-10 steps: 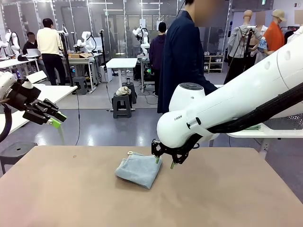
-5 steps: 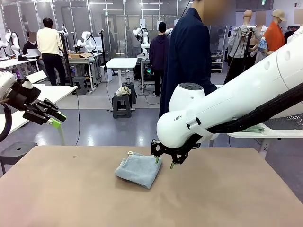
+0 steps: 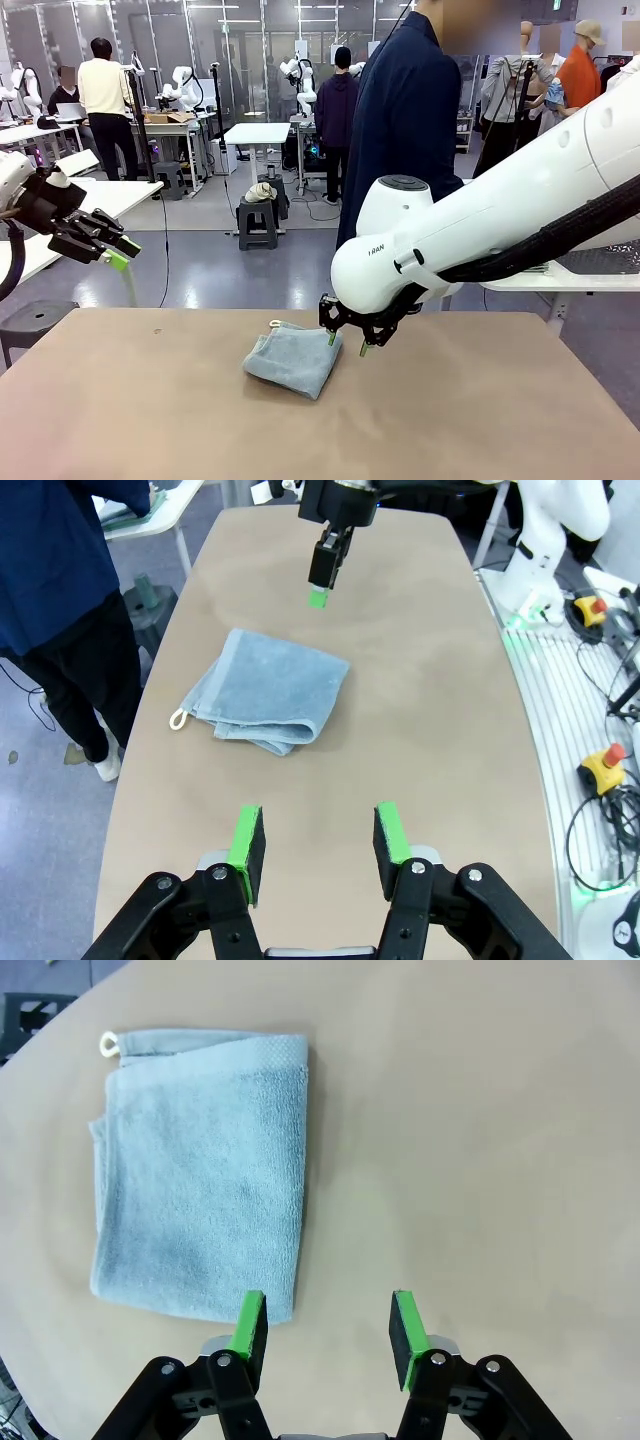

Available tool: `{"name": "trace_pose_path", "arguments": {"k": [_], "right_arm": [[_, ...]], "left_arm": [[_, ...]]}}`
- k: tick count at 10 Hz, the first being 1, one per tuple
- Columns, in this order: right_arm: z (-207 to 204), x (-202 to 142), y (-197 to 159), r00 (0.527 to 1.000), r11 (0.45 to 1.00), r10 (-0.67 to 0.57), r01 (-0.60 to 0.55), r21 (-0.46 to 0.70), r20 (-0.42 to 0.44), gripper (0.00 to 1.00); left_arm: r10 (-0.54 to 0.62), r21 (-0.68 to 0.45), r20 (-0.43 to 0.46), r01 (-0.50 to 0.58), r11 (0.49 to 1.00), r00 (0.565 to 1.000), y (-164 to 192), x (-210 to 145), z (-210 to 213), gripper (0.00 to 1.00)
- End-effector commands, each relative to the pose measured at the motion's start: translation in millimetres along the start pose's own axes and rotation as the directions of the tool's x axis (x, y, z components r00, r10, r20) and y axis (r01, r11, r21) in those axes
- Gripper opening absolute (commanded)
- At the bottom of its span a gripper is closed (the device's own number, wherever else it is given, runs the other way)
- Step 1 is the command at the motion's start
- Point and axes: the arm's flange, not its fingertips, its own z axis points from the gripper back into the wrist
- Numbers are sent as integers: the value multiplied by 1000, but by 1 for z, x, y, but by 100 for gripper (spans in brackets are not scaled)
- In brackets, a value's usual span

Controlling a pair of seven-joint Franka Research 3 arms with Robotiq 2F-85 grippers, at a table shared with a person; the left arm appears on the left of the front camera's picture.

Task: Fold the towels and place them in the basket.
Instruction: Place the folded Towel with hook on the right side of the table.

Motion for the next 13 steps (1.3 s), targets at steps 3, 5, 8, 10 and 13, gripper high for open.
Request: {"name": "trace_pose_path", "arguments": {"k": [3, 5, 8, 10, 13], "right_arm": [[-29, 12, 7, 995, 994, -55, 47, 99, 80, 63], [-45, 16, 9, 996, 994, -58, 51, 101, 70, 63], [-62, 21, 13, 992, 990, -68, 55, 129, 104, 63], [-74, 26, 15, 990, 990, -90, 76, 122, 108, 63], [-88, 29, 19, 988, 988, -93, 77, 136, 121, 63]], "left_arm": [[-2, -2, -13, 2, 1000, 1000, -2, 1, 1, 57], [-2, -2, -13, 2, 1000, 1000, -2, 1, 1, 57], [-2, -2, -13, 2, 1000, 1000, -2, 1, 1, 57], [-2, -2, -13, 2, 1000, 1000, -2, 1, 1, 57], [-2, -2, -13, 2, 1000, 1000, -2, 1, 1, 57]]}}
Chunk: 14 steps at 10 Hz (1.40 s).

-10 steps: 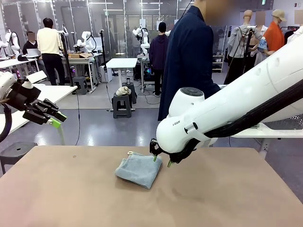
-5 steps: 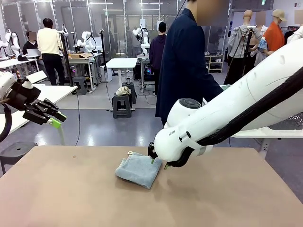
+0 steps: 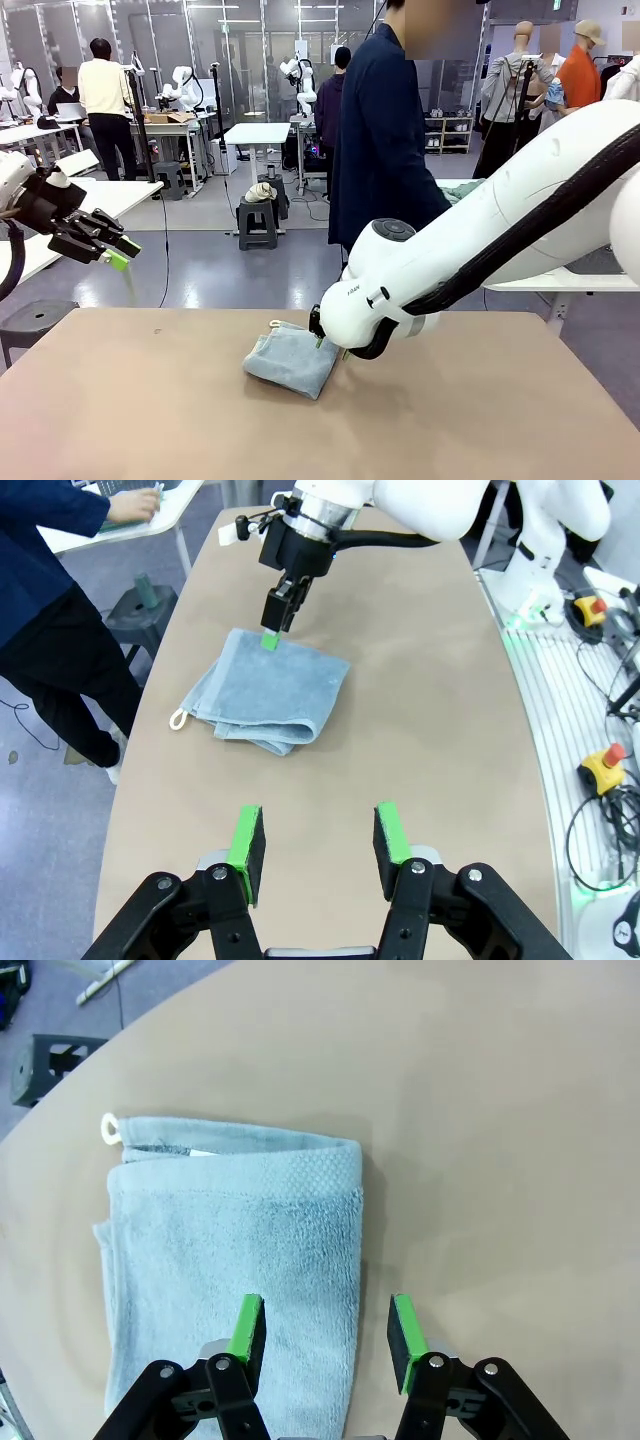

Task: Fold the towels and place them in the basket.
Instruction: Place the folded Towel with hook on the right side of the table.

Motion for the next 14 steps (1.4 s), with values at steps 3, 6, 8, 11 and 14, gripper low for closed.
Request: {"name": "trace_pose_path", "arguments": {"k": [3, 6, 8, 11, 14], "right_arm": [[-18, 3, 5, 999, 999, -26, 25, 33, 35, 63], [-22, 5, 4, 999, 999, -20, 19, 29, 32, 63], [-22, 4, 2, 1000, 999, -11, 10, 40, 28, 43], [-20, 3, 1, 1000, 999, -12, 11, 40, 24, 38], [-17, 3, 4, 1000, 1000, 16, -16, 23, 23, 0]], "left_arm": [[-2, -2, -13, 2, 1000, 1000, -2, 1, 1, 57], [-2, -2, -13, 2, 1000, 1000, -2, 1, 1, 57], [-2, -2, -13, 2, 1000, 1000, -2, 1, 1, 57], [-2, -2, -13, 2, 1000, 1000, -2, 1, 1, 57], [-2, -2, -13, 2, 1000, 1000, -2, 1, 1, 57]]}}
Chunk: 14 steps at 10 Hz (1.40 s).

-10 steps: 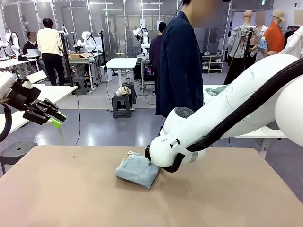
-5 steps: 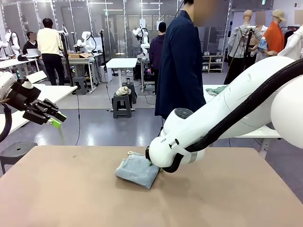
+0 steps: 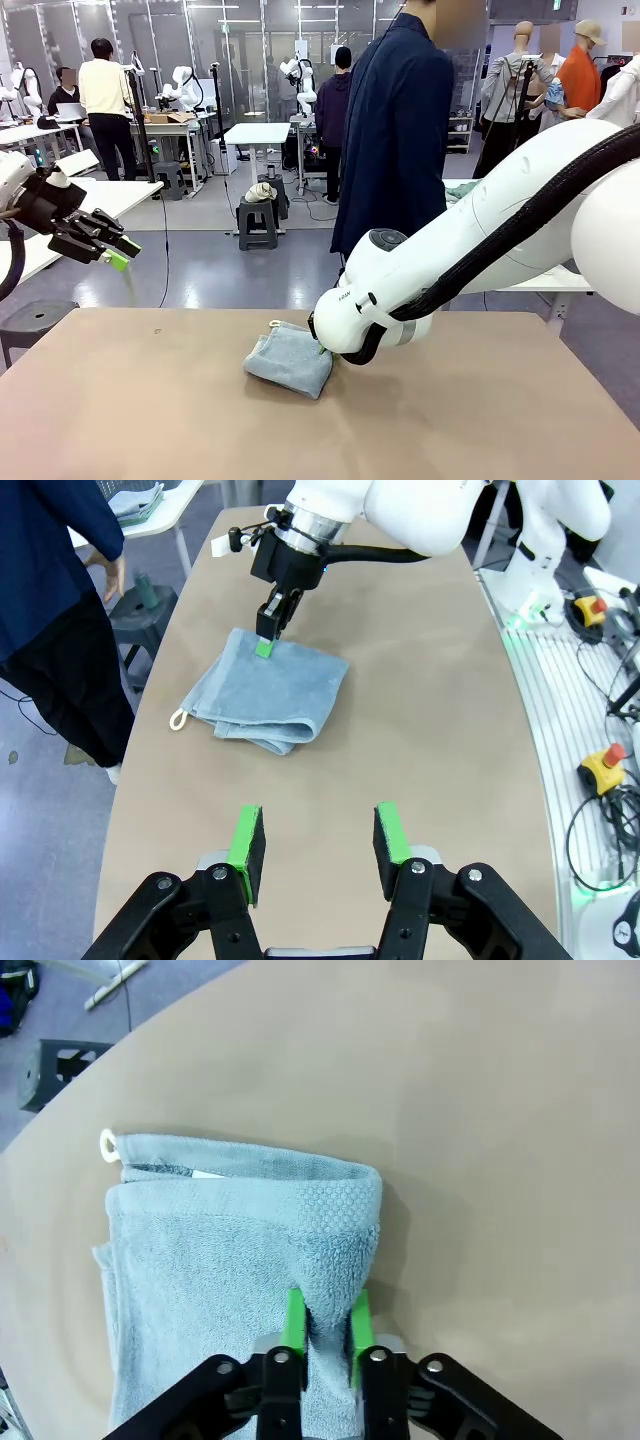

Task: Fold the towels and place them in the basket.
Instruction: Place the folded Towel with hook on the right side of the table.

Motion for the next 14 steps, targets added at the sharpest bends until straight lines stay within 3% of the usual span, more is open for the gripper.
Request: {"name": "trace_pose_path", "arguments": {"k": [1, 8, 9, 10, 14], "right_arm": [[1, -1, 2, 999, 999, 36, -36, -16, 2, 0], [0, 0, 0, 1000, 1000, 31, -31, -5, -4, 0], [0, 0, 0, 999, 999, 35, -35, -7, -6, 5], [2, 3, -8, 980, 980, 198, -197, 28, -25, 5], [15, 79, -86, 949, 950, 312, -310, 47, -46, 5]], "left_arm": [[-2, -2, -13, 2, 1000, 1000, -2, 1, 1, 57], [-2, -2, -13, 2, 1000, 1000, -2, 1, 1, 57], [-2, -2, -13, 2, 1000, 1000, -2, 1, 1, 57], [-2, -2, -13, 2, 1000, 1000, -2, 1, 1, 57], [-2, -2, -13, 2, 1000, 1000, -2, 1, 1, 57]]}}
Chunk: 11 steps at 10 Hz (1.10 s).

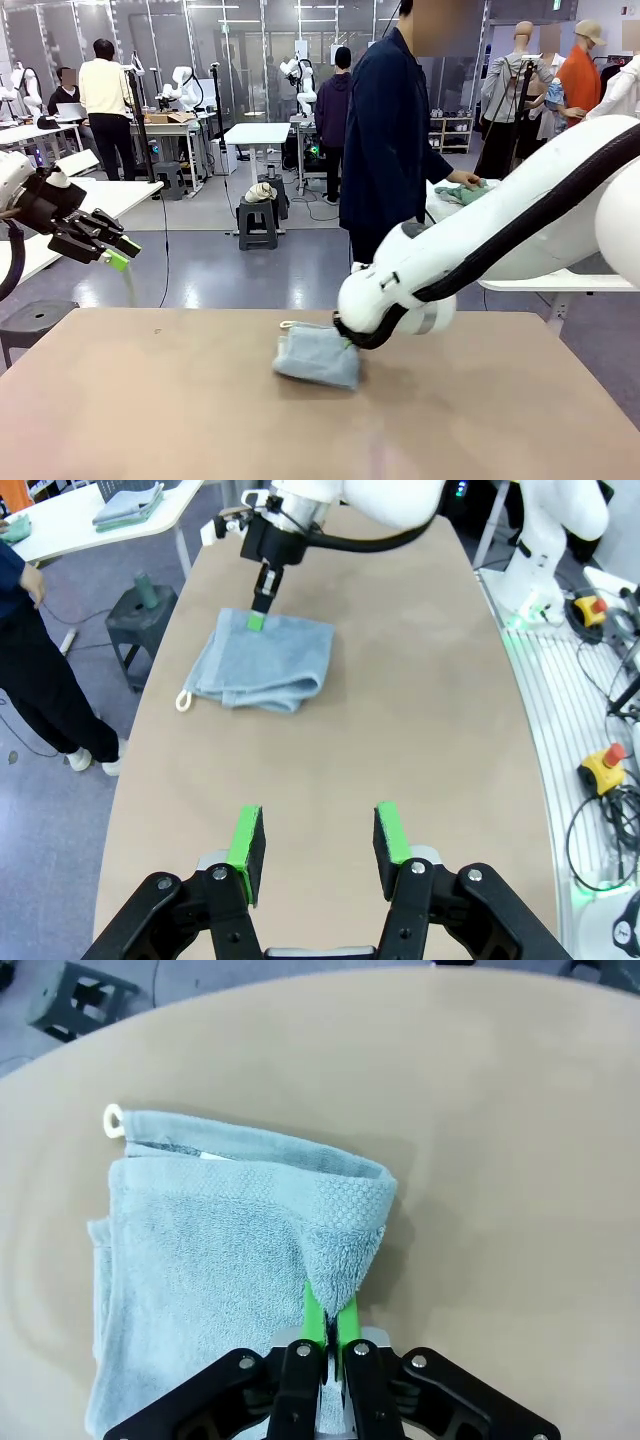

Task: Fold the towels and place them in the basket.
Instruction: Place the folded Towel with hook on the right side of the table.

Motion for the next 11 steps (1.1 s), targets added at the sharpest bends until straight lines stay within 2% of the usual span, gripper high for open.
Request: {"name": "trace_pose_path", "arguments": {"k": [1, 2, 5, 6, 8, 11], "right_arm": [[13, 21, -63, 999, 1000, 26, -25, 17, -44, 5], [25, 31, -93, 999, 1000, 15, -15, 10, -30, 5], [62, 74, -208, 993, 994, 109, -109, 11, -49, 5], [72, 85, -236, 989, 990, 137, -136, 23, -61, 5], [91, 96, -281, 981, 983, 185, -184, 22, -65, 5], [97, 108, -320, 986, 986, 161, -163, -40, -46, 5]], "left_arm": [[-2, -2, -13, 2, 1000, 1000, -2, 1, 0, 57], [-2, -2, -13, 2, 1000, 1000, -2, 1, 0, 57], [-2, -2, -13, 2, 1000, 1000, -2, 1, 0, 57], [-2, -2, -13, 2, 1000, 1000, -2, 1, 0, 57], [-2, -2, -13, 2, 1000, 1000, -2, 1, 0, 57], [-2, -2, -13, 2, 1000, 1000, -2, 1, 0, 57]]}}
